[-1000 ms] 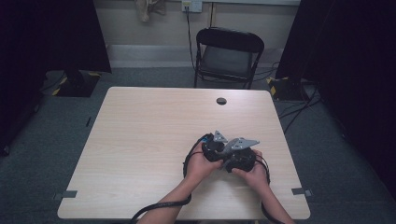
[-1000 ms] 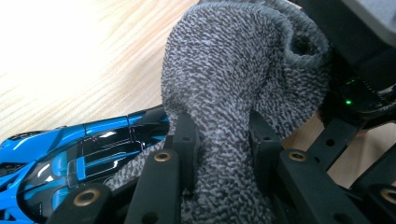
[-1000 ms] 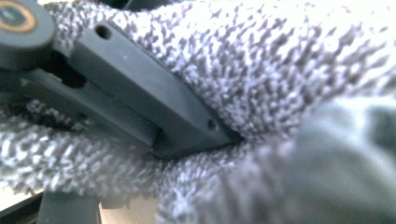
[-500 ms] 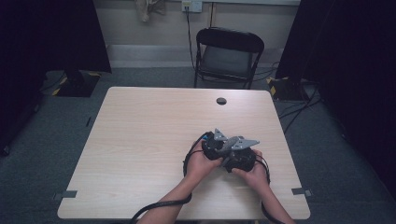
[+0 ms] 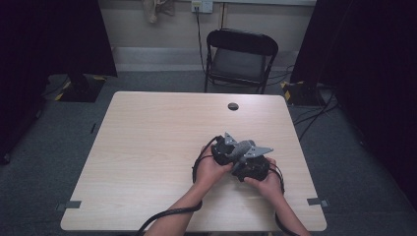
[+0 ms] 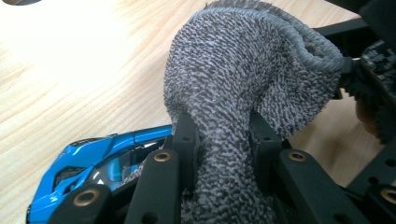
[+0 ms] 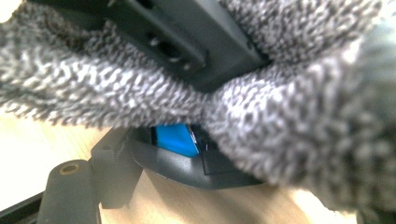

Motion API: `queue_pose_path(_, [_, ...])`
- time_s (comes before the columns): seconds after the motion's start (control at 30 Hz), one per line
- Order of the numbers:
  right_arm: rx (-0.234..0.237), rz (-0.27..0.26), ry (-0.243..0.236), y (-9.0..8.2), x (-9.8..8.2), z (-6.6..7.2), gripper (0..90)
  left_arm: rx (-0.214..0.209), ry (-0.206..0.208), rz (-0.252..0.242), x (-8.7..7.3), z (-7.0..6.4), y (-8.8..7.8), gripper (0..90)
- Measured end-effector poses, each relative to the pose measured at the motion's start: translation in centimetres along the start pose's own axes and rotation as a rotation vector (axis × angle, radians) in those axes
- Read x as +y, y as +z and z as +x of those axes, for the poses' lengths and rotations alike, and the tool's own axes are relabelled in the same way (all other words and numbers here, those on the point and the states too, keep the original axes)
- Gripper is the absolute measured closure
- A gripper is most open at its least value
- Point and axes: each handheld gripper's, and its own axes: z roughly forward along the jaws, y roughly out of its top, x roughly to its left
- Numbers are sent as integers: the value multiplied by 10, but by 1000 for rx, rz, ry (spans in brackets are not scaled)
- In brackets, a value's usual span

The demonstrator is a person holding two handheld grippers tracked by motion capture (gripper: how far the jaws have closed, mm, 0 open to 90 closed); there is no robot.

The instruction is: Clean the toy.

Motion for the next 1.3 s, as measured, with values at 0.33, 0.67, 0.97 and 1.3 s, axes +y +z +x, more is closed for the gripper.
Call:
queue_pose_path(0.33, [0,0,-1,0,0,0,235,23,-11,-1,2,8,3,698])
queue_pose_path(0.67, [1,0,-1,0,0,0,236,36,-22,-6,3,14,5,696])
queue_pose_path(0.97, [0,0,-1,0,0,0,236,52,-36,-18,1,23,5,693])
queue_pose_path(1.3, [0,0,-1,0,0,0,235,59,-69,-32,-2,32,4,692])
